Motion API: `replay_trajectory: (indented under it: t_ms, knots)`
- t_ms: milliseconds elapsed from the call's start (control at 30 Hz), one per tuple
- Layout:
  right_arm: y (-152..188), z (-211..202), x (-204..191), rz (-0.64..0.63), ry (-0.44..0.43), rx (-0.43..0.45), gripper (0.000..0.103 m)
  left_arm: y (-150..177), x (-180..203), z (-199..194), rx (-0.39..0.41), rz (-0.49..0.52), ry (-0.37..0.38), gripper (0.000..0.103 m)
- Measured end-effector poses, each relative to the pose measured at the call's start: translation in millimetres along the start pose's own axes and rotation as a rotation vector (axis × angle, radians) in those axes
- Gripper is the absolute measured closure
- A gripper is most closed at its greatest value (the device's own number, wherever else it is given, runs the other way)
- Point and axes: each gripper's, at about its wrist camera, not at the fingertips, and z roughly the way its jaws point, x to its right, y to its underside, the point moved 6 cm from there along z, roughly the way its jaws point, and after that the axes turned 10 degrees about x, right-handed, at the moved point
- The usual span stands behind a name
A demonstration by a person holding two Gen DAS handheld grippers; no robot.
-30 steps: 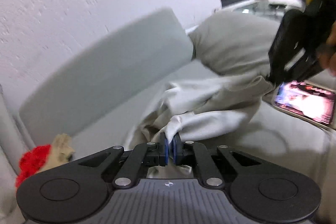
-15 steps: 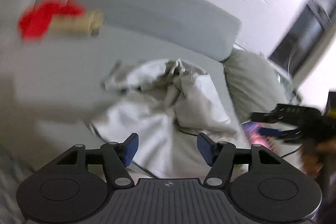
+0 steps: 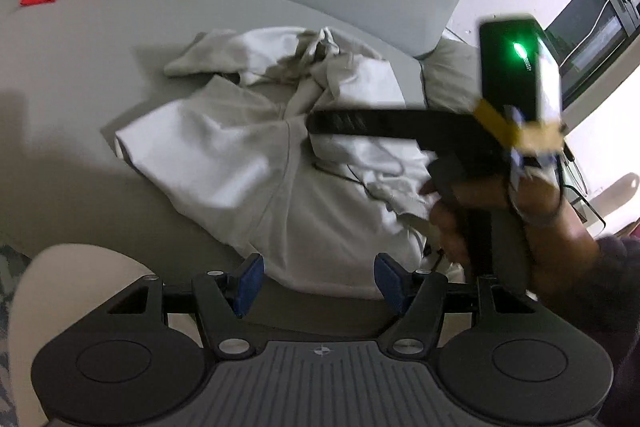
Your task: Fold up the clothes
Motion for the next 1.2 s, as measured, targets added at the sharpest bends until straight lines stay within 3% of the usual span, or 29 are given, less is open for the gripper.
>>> replay_trajectory:
  t_ms: [67, 100, 133, 167, 233, 300, 400, 500, 533, 600, 633, 667, 800, 933, 1033, 1200]
  knots:
    - [-4, 13, -1, 0.006, 0.026, -0.012, 0.022, 0, 0, 1, -0.004, -0.005, -0.002, 0.044]
    - [-5, 20, -2, 0.007, 0.045, -0.025, 0.027, 0, 0, 1, -0.004, -0.006, -0.004, 0.044]
    - [-5, 21, 1, 0.016, 0.06, -0.042, 0.068, 0, 1, 0, -0.004, -0.004, -0.006, 0.044]
    - [-6, 23, 9, 0.048, 0.076, -0.059, 0.098, 0, 1, 0, -0.003, -0.003, -0.009, 0.044]
    - [-10, 21, 30, 0.166, 0.102, -0.035, 0.098, 1, 2, -2, 0.001, 0.0, -0.008, 0.044]
    - [-22, -9, 73, 0.321, 0.174, 0.079, 0.098, 2, 2, -3, 0.005, -0.002, -0.002, 0.044]
    - [-21, -54, 157, 0.577, 0.347, 0.201, 0.098, 4, 4, -1, 0.0, -0.008, 0.009, 0.044]
    - [14, -73, 224, 0.761, 0.453, 0.102, 0.095, 7, 7, 2, -0.011, -0.013, 0.011, 0.044]
    - [26, -79, 238, 0.779, 0.484, 0.057, 0.09, 9, 7, 2, -0.016, -0.021, 0.013, 0.044]
    - [45, -99, 246, 0.735, 0.571, 0.0, 0.071, 12, 5, 5, -0.028, -0.047, 0.013, 0.044]
    - [50, -109, 243, 0.741, 0.544, -0.006, 0.053, 14, 4, 8, -0.036, -0.063, 0.013, 0.044]
    - [56, -118, 241, 0.747, 0.517, -0.013, 0.05, 16, 3, 10, -0.046, -0.079, 0.012, 0.044]
    - [68, -147, 220, 0.817, 0.312, 0.006, 0.05, 23, 2, 16, -0.077, -0.146, 0.012, 0.044]
    - [79, -156, 215, 0.927, 0.237, 0.056, 0.051, 27, -6, 19, -0.08, -0.225, 0.025, 0.044]
    - [87, -153, 220, 0.919, 0.258, 0.068, 0.054, 30, -17, 19, -0.078, -0.285, 0.027, 0.046]
    - [97, -136, 232, 0.788, 0.294, 0.047, 0.065, 38, -23, 25, -0.105, -0.344, 0.039, 0.047]
